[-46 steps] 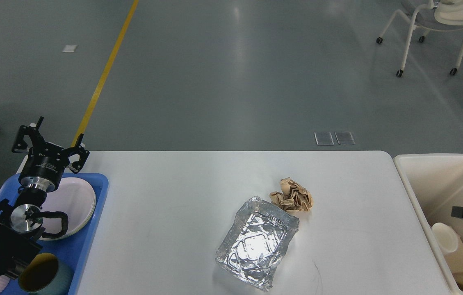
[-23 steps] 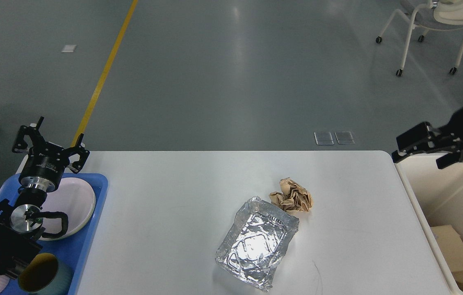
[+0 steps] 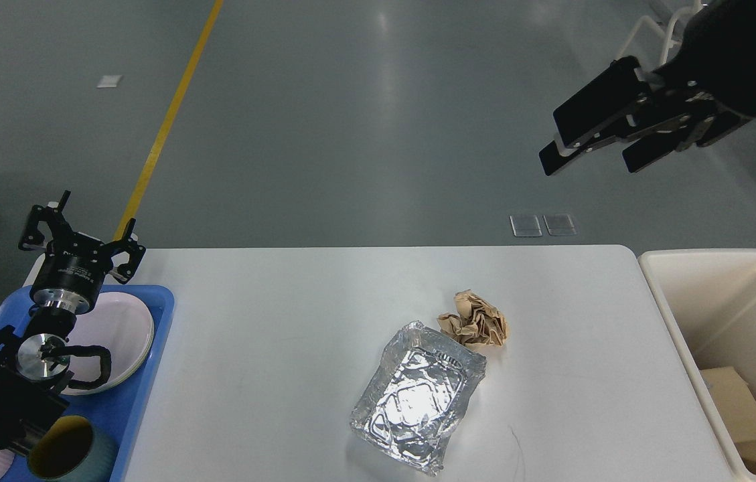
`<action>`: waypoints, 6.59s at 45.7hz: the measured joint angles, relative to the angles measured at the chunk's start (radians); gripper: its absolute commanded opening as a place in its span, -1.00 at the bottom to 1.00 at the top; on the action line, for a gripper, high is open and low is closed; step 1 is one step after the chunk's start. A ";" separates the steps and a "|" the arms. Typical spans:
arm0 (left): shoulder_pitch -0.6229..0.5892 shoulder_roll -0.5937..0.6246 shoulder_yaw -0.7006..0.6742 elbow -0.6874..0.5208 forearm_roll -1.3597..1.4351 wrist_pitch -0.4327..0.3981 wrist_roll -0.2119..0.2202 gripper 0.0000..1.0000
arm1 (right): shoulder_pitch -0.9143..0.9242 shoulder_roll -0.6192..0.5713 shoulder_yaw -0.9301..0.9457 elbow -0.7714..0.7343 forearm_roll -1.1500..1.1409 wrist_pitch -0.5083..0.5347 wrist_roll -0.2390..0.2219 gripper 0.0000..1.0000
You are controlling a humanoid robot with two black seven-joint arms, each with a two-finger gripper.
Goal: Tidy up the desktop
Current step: 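Move the right gripper to the flat foil package and grasp it, then lift the flat foil package and drop it into the white bin, then move the right gripper to the crumpled brown paper and grasp it, then lift the crumpled brown paper and drop it into the white bin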
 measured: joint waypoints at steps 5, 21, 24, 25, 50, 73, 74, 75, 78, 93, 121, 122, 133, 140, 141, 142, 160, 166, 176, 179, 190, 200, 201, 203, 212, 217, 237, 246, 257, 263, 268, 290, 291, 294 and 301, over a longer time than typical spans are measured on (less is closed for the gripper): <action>0.000 0.000 0.001 0.000 0.000 0.000 0.000 1.00 | -0.209 0.085 -0.003 0.020 0.101 -0.187 -0.008 1.00; 0.000 -0.001 0.000 0.000 0.000 0.000 0.000 1.00 | -0.829 0.345 0.004 -0.031 0.376 -0.717 -0.137 1.00; 0.000 -0.001 0.000 0.000 0.000 0.000 0.000 1.00 | -0.878 0.360 0.011 -0.038 0.401 -0.763 -0.147 1.00; 0.000 -0.001 0.000 0.000 0.000 0.000 0.000 1.00 | -0.901 0.370 0.013 -0.043 0.415 -0.782 -0.150 1.00; 0.000 -0.001 0.000 0.000 0.000 0.000 0.000 1.00 | -1.144 0.478 0.095 -0.219 0.484 -0.931 -0.170 0.28; 0.000 -0.001 0.000 0.000 0.000 0.000 0.000 1.00 | -1.234 0.489 0.096 -0.280 0.468 -0.929 -0.171 -1.00; 0.000 -0.001 0.000 0.000 0.000 0.000 0.000 1.00 | -1.234 0.487 0.096 -0.277 0.468 -0.928 -0.170 -1.00; 0.000 -0.001 0.000 0.000 0.000 0.000 0.000 1.00 | -1.232 0.482 0.096 -0.272 0.468 -0.926 -0.169 -1.00; 0.000 -0.001 0.000 0.000 0.000 0.000 0.000 1.00 | -1.219 0.463 0.095 -0.252 0.468 -0.923 -0.167 -1.00; 0.000 -0.001 0.000 0.000 0.000 -0.001 0.000 1.00 | -0.711 0.115 -0.010 0.086 0.433 -0.759 -0.164 -1.00; 0.002 0.000 0.000 0.000 0.000 0.000 0.000 1.00 | 0.080 -0.150 -0.308 -0.002 0.052 -0.081 -0.166 -1.00; 0.002 0.000 0.000 0.000 0.000 0.000 0.000 1.00 | 0.054 -0.162 -0.322 -0.012 0.021 -0.105 -0.166 -1.00; 0.002 0.000 0.001 0.000 0.000 0.000 0.000 1.00 | -0.616 -0.298 -0.334 -0.451 -0.233 -0.462 -0.144 -1.00; 0.001 0.000 0.001 0.000 0.000 0.000 0.000 1.00 | -1.088 -0.276 -0.169 -0.798 -0.238 -0.633 -0.095 -1.00; 0.001 0.000 0.001 0.000 0.000 0.000 0.000 1.00 | -1.151 -0.269 -0.136 -0.833 -0.238 -0.642 -0.093 -1.00; 0.001 0.000 0.001 0.000 0.000 0.000 0.000 1.00 | -1.214 -0.261 -0.102 -0.866 -0.238 -0.649 -0.091 -1.00; 0.001 0.000 0.001 0.000 0.000 0.000 0.000 1.00 | -1.708 -0.116 0.222 -1.195 -0.231 -0.695 -0.092 1.00; 0.001 0.000 0.001 0.000 0.000 0.000 0.000 1.00 | -1.705 -0.120 0.224 -1.196 -0.230 -0.694 -0.092 1.00; 0.001 0.000 0.001 0.000 0.000 0.000 0.000 1.00 | -1.636 -0.135 0.213 -1.151 -0.236 -0.679 -0.089 1.00; 0.001 0.000 0.001 0.000 0.000 0.000 0.000 1.00 | -1.539 -0.171 0.196 -1.087 -0.243 -0.664 -0.089 1.00; 0.001 0.001 0.000 0.000 0.000 0.000 0.000 1.00 | -0.814 -0.268 -0.058 -0.613 -0.287 -0.373 -0.087 1.00; 0.001 0.000 0.000 0.000 0.000 0.000 0.000 1.00 | -0.139 -0.144 -0.075 -0.337 -0.271 0.060 0.002 1.00; 0.001 0.000 0.000 0.000 0.000 0.000 0.000 1.00 | -0.059 -0.133 -0.063 -0.332 -0.268 0.088 0.015 1.00; 0.001 0.000 0.000 0.000 0.000 0.000 0.000 1.00 | 0.031 -0.121 -0.047 -0.329 -0.267 0.116 0.030 1.00; 0.001 -0.001 0.000 0.000 0.000 0.000 0.000 1.00 | 0.011 -0.098 -0.033 -0.285 -0.244 0.138 0.042 1.00; 0.001 -0.001 0.000 0.000 0.000 0.000 0.000 1.00 | -0.117 -0.053 -0.032 -0.287 -0.195 0.023 0.033 1.00; 0.001 -0.001 0.000 0.000 0.000 0.000 0.000 1.00 | -1.123 0.377 0.004 -0.797 0.133 -0.592 -0.050 1.00; 0.000 0.000 0.000 0.000 0.000 0.000 0.000 1.00 | -1.280 0.390 0.160 -0.870 0.129 -0.671 -0.115 1.00; 0.000 0.000 0.000 0.000 0.000 0.000 0.000 1.00 | -1.383 0.410 0.285 -0.956 0.126 -0.740 -0.136 1.00; 0.000 0.000 0.000 0.000 0.000 0.000 0.000 1.00 | -1.425 0.432 0.376 -0.996 0.126 -0.761 -0.138 1.00; 0.000 -0.001 0.000 0.000 0.000 0.000 0.000 1.00 | -1.440 0.441 0.411 -1.003 0.126 -0.767 -0.140 1.00; 0.001 0.000 0.000 0.000 0.000 0.000 0.000 1.00 | -1.538 0.484 0.427 -1.033 0.077 -0.852 -0.161 0.41; 0.001 0.000 0.000 0.000 0.000 0.000 0.000 1.00 | -1.540 0.485 0.427 -1.033 0.076 -0.854 -0.161 0.16; 0.001 0.000 0.000 0.000 0.000 0.000 0.000 1.00 | -1.544 0.486 0.427 -1.034 0.074 -0.856 -0.161 -0.23; 0.001 0.000 0.000 0.000 0.000 0.000 0.000 1.00 | -1.545 0.486 0.426 -1.017 0.069 -0.845 -0.160 -1.00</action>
